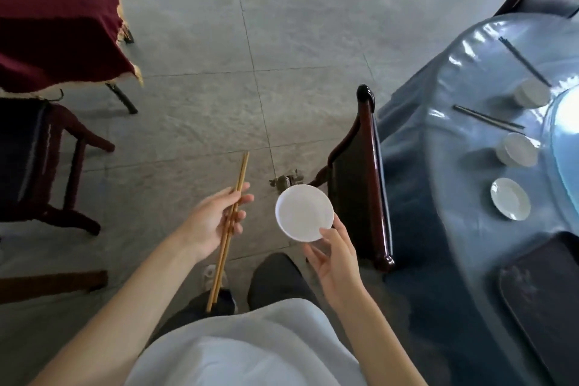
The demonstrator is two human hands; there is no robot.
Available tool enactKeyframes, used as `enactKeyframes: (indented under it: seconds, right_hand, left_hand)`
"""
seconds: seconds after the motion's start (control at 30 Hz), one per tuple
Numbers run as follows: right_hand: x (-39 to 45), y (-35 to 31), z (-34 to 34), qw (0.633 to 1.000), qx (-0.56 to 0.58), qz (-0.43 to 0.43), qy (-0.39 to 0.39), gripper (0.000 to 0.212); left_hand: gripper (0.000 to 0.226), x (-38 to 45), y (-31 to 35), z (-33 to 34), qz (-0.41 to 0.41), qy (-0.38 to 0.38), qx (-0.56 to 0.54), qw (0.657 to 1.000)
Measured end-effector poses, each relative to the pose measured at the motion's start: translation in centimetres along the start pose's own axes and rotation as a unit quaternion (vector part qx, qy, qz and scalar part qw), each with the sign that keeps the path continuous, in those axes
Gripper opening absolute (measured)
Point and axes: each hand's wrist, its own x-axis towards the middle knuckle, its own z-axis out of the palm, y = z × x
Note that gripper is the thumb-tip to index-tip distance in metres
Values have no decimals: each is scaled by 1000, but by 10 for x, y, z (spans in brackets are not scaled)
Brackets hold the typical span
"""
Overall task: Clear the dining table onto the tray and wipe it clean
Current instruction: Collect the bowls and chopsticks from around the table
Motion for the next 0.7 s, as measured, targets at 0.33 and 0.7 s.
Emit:
enactKeyframes:
  seconds: [0.33,0.7]
  right_hand:
    - [60,-40,76,991,99,-26,86,40]
    - [215,-174,181,981,170,-32,89,43]
  left_hand:
    - [26,112,113,12,-72,-89,65,991]
    - [26,284,274,96,-65,-144,208,965]
